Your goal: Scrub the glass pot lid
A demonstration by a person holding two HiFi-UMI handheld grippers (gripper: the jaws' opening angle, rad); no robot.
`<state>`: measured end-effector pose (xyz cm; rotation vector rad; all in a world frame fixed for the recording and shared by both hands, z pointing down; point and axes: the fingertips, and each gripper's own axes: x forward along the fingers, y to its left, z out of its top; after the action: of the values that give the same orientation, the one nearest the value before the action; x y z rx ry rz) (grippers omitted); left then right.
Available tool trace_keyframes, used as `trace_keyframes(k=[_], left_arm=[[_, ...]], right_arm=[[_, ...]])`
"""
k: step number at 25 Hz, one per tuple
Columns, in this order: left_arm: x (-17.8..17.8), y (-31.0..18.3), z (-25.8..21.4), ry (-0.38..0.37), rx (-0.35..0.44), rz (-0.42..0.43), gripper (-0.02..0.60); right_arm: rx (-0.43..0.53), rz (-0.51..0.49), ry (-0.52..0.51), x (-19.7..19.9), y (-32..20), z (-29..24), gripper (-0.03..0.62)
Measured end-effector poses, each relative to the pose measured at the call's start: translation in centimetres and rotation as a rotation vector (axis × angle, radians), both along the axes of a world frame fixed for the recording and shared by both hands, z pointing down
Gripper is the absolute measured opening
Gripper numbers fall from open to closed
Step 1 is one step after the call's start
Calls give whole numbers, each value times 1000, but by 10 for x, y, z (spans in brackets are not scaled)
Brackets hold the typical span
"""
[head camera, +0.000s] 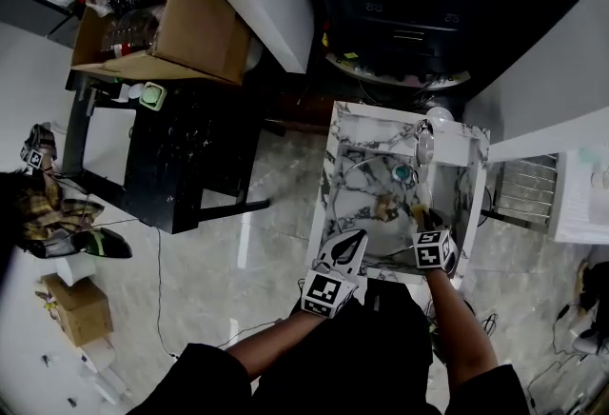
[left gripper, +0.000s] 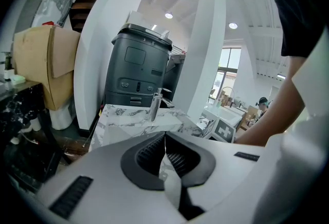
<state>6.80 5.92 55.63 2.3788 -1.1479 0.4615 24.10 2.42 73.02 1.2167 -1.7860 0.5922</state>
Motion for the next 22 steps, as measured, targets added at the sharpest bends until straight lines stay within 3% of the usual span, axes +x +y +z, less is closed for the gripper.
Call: trace_keyframes(k=[4,10,22], left_arm=[[-7,-2,-3,4,-4,-13,17],[-17,-3,-1,-2,-1,-18,17],[-46,2,4,-9,2,-14,17]], right_arm=[[-38,-9,-12,-6,5,3,63],[-106,72,-88,-17,12,7,63],[-184,21,-139,-61,18,12,63]])
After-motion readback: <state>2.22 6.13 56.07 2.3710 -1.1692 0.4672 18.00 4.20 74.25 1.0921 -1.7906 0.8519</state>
